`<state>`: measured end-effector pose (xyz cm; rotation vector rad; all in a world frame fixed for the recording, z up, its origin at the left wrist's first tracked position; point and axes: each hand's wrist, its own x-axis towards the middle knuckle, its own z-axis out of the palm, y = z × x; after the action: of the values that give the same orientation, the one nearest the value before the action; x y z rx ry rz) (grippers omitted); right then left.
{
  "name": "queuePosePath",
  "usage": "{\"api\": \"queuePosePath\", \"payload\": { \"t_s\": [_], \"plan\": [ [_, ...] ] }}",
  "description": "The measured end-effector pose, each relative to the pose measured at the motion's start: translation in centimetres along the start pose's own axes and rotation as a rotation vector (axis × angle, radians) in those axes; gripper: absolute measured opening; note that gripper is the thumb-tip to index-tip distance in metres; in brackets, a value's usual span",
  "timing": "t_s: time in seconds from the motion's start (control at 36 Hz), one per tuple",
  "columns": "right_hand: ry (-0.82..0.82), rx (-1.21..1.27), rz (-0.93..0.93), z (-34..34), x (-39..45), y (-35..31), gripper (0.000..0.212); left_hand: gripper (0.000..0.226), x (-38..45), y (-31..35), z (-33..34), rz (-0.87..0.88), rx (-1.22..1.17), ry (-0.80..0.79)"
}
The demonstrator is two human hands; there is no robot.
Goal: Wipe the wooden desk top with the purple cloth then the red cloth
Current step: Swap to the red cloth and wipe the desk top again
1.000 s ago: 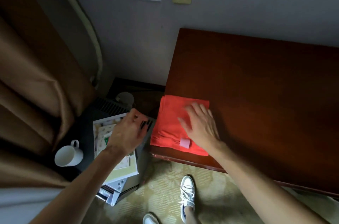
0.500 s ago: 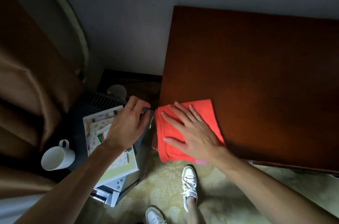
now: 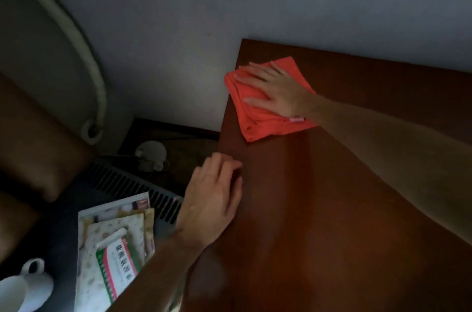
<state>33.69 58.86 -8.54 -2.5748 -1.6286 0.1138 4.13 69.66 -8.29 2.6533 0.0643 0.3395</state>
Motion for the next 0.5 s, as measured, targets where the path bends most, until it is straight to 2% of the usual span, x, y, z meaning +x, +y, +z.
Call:
{"api": "queuePosePath", "payload": {
  "t_s": [0.22, 0.28, 0.42, 0.5],
  "plan": [
    [0.066, 0.045, 0.169, -1.3, 6.0, 6.2, 0.081, 0.045, 0.4, 2.1, 3.3, 0.105, 0.069, -0.146],
    [0.111, 0.052, 0.229, -1.1, 6.1, 6.3, 0.083, 0.046, 0.3, 2.0, 3.4, 0.116, 0.074, -0.153],
    [0.182, 0.053, 0.46, -0.2, 4.9, 5.5, 0.065, 0.045, 0.3, 2.2, 3.5, 0.113, 0.099, -0.14],
    [0.173, 0.087, 0.559, 0.0, 2.7, 4.2, 0.067, 0.043, 0.3, 2.4, 3.3, 0.107, 0.091, -0.141]
  ]
}}
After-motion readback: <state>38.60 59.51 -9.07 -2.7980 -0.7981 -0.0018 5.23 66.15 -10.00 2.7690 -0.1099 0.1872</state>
